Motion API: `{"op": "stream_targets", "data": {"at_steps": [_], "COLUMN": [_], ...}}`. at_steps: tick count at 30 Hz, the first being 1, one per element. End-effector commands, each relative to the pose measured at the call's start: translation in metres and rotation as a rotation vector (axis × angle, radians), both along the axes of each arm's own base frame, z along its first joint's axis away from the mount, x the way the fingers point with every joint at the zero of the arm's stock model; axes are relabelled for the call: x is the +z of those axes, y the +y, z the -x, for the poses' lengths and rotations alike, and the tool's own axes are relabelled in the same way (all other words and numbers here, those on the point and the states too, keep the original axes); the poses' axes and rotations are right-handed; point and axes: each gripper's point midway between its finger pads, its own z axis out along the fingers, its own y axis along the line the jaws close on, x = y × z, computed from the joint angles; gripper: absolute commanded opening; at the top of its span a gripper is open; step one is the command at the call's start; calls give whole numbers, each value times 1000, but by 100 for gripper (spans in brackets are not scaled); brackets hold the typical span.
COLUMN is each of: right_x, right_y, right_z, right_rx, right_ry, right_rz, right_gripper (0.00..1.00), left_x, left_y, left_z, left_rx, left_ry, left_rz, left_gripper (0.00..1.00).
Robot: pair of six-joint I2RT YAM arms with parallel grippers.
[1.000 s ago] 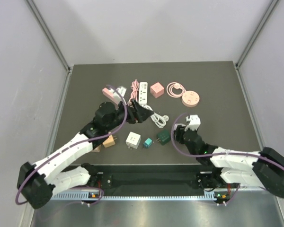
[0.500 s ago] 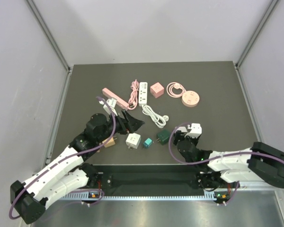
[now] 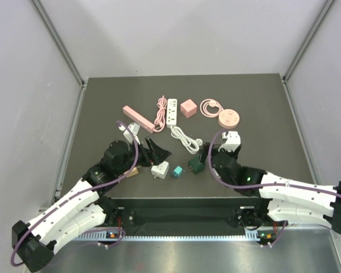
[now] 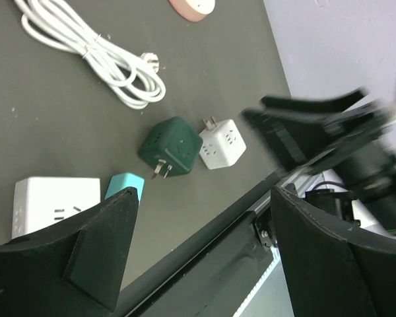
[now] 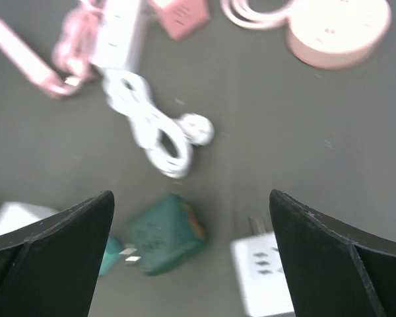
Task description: Pull the plug off the socket
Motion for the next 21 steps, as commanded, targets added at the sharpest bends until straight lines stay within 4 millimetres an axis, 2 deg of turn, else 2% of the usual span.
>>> {"op": "stream_targets", "data": {"at_steps": [1,2,4,6,7,8,9,10,11,12,13,14,15,16,17,18,20,21], "right_x": [27,34,26,26,26,9,23,23,4,23,23,4,18,18,5,12,10,18], "right_y": [7,13,23,28,34,31,38,41,37,39,38,32,30,27,23,19,18,22], "right_z": [-2,-3,1,4,8,14,14,18,25,26,29,33,33,34,36,37,40,48], "right_rx": [72,98,153,174,205,214,240,265,273,287,283,276,282,267,262,258,263,313], "right_ry": [69,84,148,149,153,167,112,105,115,50,42,49,-4,-17,-14,-38,-30,-25], "right_rz": [17,-3,-25,-75,-114,-118,-212,-262,-278,-382,-441,-444,-521,-559,-564,-603,-621,-652], "right_gripper": [100,100,100,100,100,100,100,100,100,100,100,100,100,100,100,100,100,100], "left_x": [-10,-21,-34,-42,-39,-57,-49,-66,-68,-71,-73,-72,-73,-71,-70,-70,-66,-65], "left_y": [8,10,13,15,18,21,23,27,29,31,33,35,36,37,38,37,29,25], "left_z": [5,8,15,20,23,27,30,33,35,37,40,42,43,47,49,50,58,61], "left_rx": [12,8,2,2,7,11,19,28,37,42,42,44,48,41,38,31,-39,-68], "left_ry": [7,25,37,44,24,44,11,29,29,26,2,-6,-10,-36,-41,-46,-51,-49], "left_rz": [-17,-27,-30,-11,15,11,63,62,85,98,128,148,164,194,210,218,222,232], "left_gripper": [86,86,87,89,89,91,91,92,93,93,93,93,93,94,94,95,95,96]}}
